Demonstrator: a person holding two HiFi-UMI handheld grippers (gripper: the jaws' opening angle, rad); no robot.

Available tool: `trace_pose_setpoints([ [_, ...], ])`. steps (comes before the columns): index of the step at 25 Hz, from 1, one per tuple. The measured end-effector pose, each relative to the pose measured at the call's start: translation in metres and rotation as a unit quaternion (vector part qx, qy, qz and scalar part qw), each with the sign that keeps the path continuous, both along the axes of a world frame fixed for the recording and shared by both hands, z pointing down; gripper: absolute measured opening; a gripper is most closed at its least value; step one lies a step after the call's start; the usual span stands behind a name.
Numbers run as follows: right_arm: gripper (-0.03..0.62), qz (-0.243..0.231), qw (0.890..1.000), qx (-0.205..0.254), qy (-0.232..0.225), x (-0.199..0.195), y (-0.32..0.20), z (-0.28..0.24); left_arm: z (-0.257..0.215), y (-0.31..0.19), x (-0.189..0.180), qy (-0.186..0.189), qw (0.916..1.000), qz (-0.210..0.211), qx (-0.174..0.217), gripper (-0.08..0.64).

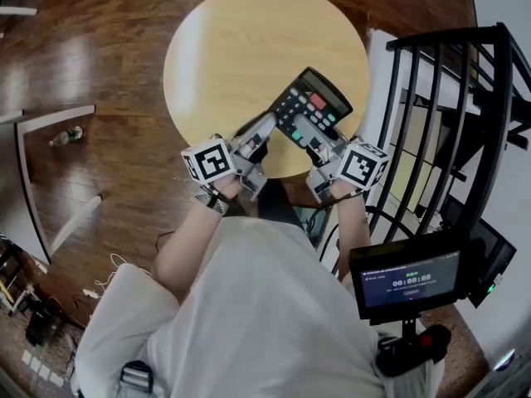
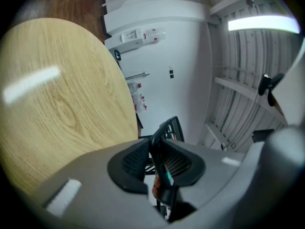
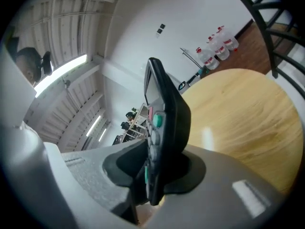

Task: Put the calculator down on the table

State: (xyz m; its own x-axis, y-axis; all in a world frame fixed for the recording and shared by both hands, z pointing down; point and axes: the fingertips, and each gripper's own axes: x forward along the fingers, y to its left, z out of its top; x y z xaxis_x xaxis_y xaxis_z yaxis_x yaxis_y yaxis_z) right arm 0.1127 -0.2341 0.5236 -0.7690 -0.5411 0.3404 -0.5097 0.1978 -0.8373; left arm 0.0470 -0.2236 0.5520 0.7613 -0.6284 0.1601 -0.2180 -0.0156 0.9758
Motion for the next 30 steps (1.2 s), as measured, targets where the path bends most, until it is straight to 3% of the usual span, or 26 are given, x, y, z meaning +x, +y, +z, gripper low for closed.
trace_pose_setpoints([
  [10,0.122,0.041,0.986,-0.133,-0.090,0.005,0.011,0.078,0.060,0.003,0.008,-0.029,0.9973,0.054,-0.041,0.083],
  [16,0.170,0.031,0.982,-0.159,-0.101,-0.002,0.026,0.104,0.082,0.010,0.012,-0.055,0.9928,0.085,-0.064,0.080],
  [19,0.199,0.018,0.982,-0.166,-0.087,0.000,0.030,0.112,0.089,0.015,0.013,-0.065,0.9913,0.089,-0.071,0.078],
  [24,0.213,0.003,0.979,-0.205,-0.018,0.013,0.046,0.131,0.094,0.017,0.010,-0.070,0.9910,0.084,-0.077,0.078],
  [30,0.213,0.002,0.982,-0.189,-0.026,0.009,0.044,0.128,0.094,0.015,0.008,-0.072,0.9914,0.083,-0.072,0.078],
])
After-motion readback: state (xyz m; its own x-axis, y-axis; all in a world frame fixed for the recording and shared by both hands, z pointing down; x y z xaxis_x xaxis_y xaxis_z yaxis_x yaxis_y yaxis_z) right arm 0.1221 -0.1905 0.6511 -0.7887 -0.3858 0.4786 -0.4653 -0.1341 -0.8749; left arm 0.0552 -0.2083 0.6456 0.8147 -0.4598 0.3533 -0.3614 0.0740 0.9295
